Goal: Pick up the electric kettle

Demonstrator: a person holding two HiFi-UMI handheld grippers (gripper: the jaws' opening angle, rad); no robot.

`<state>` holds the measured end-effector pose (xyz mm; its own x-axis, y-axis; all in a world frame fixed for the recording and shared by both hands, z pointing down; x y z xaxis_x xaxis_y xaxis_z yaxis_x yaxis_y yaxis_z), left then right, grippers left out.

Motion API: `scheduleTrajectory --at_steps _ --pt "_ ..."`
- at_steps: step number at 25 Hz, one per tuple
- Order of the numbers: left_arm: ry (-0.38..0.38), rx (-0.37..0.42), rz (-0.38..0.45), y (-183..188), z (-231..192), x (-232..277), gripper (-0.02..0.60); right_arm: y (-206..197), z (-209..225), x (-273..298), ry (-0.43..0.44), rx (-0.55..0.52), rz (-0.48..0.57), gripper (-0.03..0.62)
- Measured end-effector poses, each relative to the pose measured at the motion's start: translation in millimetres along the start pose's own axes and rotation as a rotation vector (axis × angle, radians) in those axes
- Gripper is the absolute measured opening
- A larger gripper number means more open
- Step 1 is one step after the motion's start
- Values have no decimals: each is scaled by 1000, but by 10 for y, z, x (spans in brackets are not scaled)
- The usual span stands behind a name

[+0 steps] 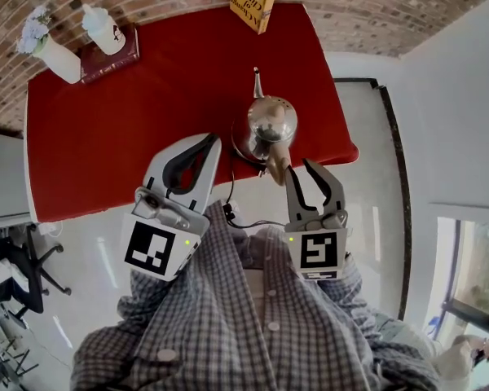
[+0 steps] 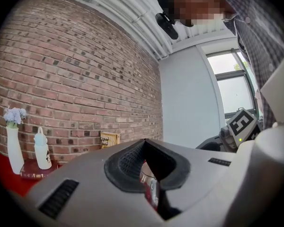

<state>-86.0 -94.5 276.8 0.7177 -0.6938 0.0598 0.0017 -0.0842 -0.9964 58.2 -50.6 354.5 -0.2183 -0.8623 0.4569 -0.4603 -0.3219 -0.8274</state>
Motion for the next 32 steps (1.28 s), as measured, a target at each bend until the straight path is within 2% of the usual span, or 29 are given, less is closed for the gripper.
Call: scheduleTrajectory --at_steps 8,13,18,22,32 --pt "-11 0 -9 -28 -138 108 6 -262 -111 152 40 24 -110 152" --pt "16 -23 -20 -73 -220 90 6 -327 -189 216 87 23 -117 161" --pt "48 -29 -27 -93 -244 88 6 -430 -255 255 141 -28 -157 176" --pt "107 -39 -36 -147 -310 72 6 -469 -258 296 179 -30 -150 190" --pt "180 -37 -37 -179 -263 122 6 -648 108 284 170 -93 -189 187"
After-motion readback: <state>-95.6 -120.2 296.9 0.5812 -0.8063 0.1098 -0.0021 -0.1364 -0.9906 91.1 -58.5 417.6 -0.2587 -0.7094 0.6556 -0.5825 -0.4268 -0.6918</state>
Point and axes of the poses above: the fingertips, and each gripper's own axes: x forward along the fingers, z to its right, y out of its top, the point moved 2 cm from there along -x, backward along the fingers, and after that the axes turned 2 degrees about -x, right-handed, at the moved point
